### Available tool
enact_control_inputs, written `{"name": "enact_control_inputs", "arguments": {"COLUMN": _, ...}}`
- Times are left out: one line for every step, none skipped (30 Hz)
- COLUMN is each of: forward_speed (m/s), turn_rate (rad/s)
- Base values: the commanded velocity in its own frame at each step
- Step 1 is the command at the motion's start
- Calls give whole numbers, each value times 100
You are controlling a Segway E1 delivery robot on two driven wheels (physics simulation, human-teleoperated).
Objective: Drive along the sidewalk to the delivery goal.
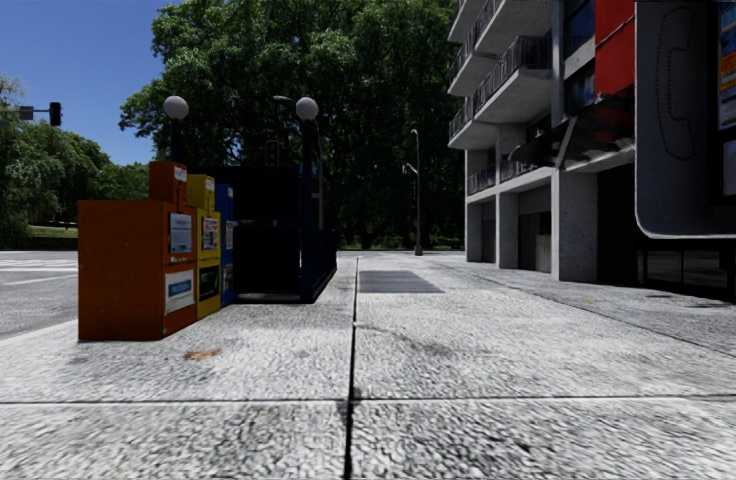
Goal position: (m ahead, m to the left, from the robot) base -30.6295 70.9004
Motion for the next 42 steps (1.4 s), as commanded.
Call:
{"name": "enact_control_inputs", "arguments": {"forward_speed": 200, "turn_rate": 0}}
{"name": "enact_control_inputs", "arguments": {"forward_speed": 200, "turn_rate": 0}}
{"name": "enact_control_inputs", "arguments": {"forward_speed": 200, "turn_rate": 0}}
{"name": "enact_control_inputs", "arguments": {"forward_speed": 200, "turn_rate": 0}}
{"name": "enact_control_inputs", "arguments": {"forward_speed": 200, "turn_rate": 0}}
{"name": "enact_control_inputs", "arguments": {"forward_speed": 200, "turn_rate": 0}}
{"name": "enact_control_inputs", "arguments": {"forward_speed": 200, "turn_rate": 0}}
{"name": "enact_control_inputs", "arguments": {"forward_speed": 200, "turn_rate": 0}}
{"name": "enact_control_inputs", "arguments": {"forward_speed": 200, "turn_rate": 0}}
{"name": "enact_control_inputs", "arguments": {"forward_speed": 200, "turn_rate": 0}}
{"name": "enact_control_inputs", "arguments": {"forward_speed": 200, "turn_rate": 0}}
{"name": "enact_control_inputs", "arguments": {"forward_speed": 200, "turn_rate": 0}}
{"name": "enact_control_inputs", "arguments": {"forward_speed": 200, "turn_rate": 0}}
{"name": "enact_control_inputs", "arguments": {"forward_speed": 200, "turn_rate": 0}}
{"name": "enact_control_inputs", "arguments": {"forward_speed": 200, "turn_rate": 0}}
{"name": "enact_control_inputs", "arguments": {"forward_speed": 200, "turn_rate": 0}}
{"name": "enact_control_inputs", "arguments": {"forward_speed": 200, "turn_rate": 0}}
{"name": "enact_control_inputs", "arguments": {"forward_speed": 200, "turn_rate": 0}}
{"name": "enact_control_inputs", "arguments": {"forward_speed": 200, "turn_rate": 0}}
{"name": "enact_control_inputs", "arguments": {"forward_speed": 200, "turn_rate": 0}}
{"name": "enact_control_inputs", "arguments": {"forward_speed": 200, "turn_rate": 0}}
{"name": "enact_control_inputs", "arguments": {"forward_speed": 200, "turn_rate": 0}}
{"name": "enact_control_inputs", "arguments": {"forward_speed": 200, "turn_rate": 0}}
{"name": "enact_control_inputs", "arguments": {"forward_speed": 200, "turn_rate": 0}}
{"name": "enact_control_inputs", "arguments": {"forward_speed": 200, "turn_rate": 0}}
{"name": "enact_control_inputs", "arguments": {"forward_speed": 200, "turn_rate": 0}}
{"name": "enact_control_inputs", "arguments": {"forward_speed": 200, "turn_rate": 0}}
{"name": "enact_control_inputs", "arguments": {"forward_speed": 200, "turn_rate": 0}}
{"name": "enact_control_inputs", "arguments": {"forward_speed": 200, "turn_rate": 0}}
{"name": "enact_control_inputs", "arguments": {"forward_speed": 200, "turn_rate": 0}}
{"name": "enact_control_inputs", "arguments": {"forward_speed": 200, "turn_rate": 0}}
{"name": "enact_control_inputs", "arguments": {"forward_speed": 200, "turn_rate": 0}}
{"name": "enact_control_inputs", "arguments": {"forward_speed": 200, "turn_rate": 0}}
{"name": "enact_control_inputs", "arguments": {"forward_speed": 200, "turn_rate": 0}}
{"name": "enact_control_inputs", "arguments": {"forward_speed": 200, "turn_rate": 0}}
{"name": "enact_control_inputs", "arguments": {"forward_speed": 200, "turn_rate": 0}}
{"name": "enact_control_inputs", "arguments": {"forward_speed": 200, "turn_rate": 0}}
{"name": "enact_control_inputs", "arguments": {"forward_speed": 200, "turn_rate": 0}}
{"name": "enact_control_inputs", "arguments": {"forward_speed": 200, "turn_rate": 0}}
{"name": "enact_control_inputs", "arguments": {"forward_speed": 200, "turn_rate": 0}}
{"name": "enact_control_inputs", "arguments": {"forward_speed": 200, "turn_rate": 0}}
{"name": "enact_control_inputs", "arguments": {"forward_speed": 200, "turn_rate": 0}}
